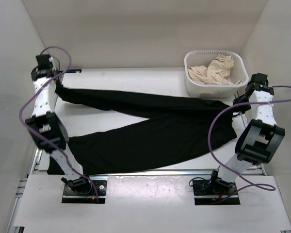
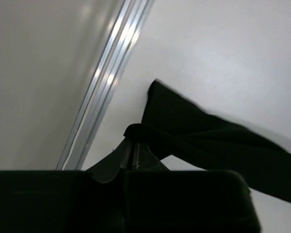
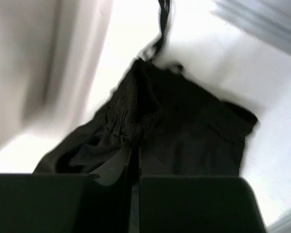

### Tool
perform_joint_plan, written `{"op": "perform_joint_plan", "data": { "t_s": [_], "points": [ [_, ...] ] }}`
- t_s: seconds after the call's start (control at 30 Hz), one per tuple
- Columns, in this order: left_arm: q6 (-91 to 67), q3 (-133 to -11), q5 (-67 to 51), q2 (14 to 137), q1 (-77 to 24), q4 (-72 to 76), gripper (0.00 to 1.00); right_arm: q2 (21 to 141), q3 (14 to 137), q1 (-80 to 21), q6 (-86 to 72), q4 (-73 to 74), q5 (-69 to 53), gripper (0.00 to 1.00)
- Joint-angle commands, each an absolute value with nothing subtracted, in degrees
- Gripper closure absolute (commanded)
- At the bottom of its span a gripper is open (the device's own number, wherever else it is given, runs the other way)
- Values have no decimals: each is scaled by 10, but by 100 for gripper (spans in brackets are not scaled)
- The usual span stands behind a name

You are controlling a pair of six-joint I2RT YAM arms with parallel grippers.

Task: Fold and stack the trousers
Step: Fold the trousers

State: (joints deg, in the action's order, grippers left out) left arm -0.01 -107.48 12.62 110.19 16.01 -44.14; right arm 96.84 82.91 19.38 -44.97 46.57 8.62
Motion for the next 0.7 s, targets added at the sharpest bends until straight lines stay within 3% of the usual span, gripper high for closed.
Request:
{"op": "perform_joint_plan", "data": {
  "t_s": [0.0,0.13,0.27,0.4,0.67],
  "points": [
    [0,-953,180,919,226,-447,86,898,782,193,-387,475,45,100],
    [0,-689,172,775,306,-441,86,854,725,193,-343,506,6,100],
    [0,-513,190,662,351,-394,86,789,621,206,-337,497,-16,100],
    [0,-454,190,631,400,-363,86,740,565,227,-322,492,-16,100],
    [0,-511,162,664,453,-348,86,740,578,238,-305,509,-11,100]
  ]
}}
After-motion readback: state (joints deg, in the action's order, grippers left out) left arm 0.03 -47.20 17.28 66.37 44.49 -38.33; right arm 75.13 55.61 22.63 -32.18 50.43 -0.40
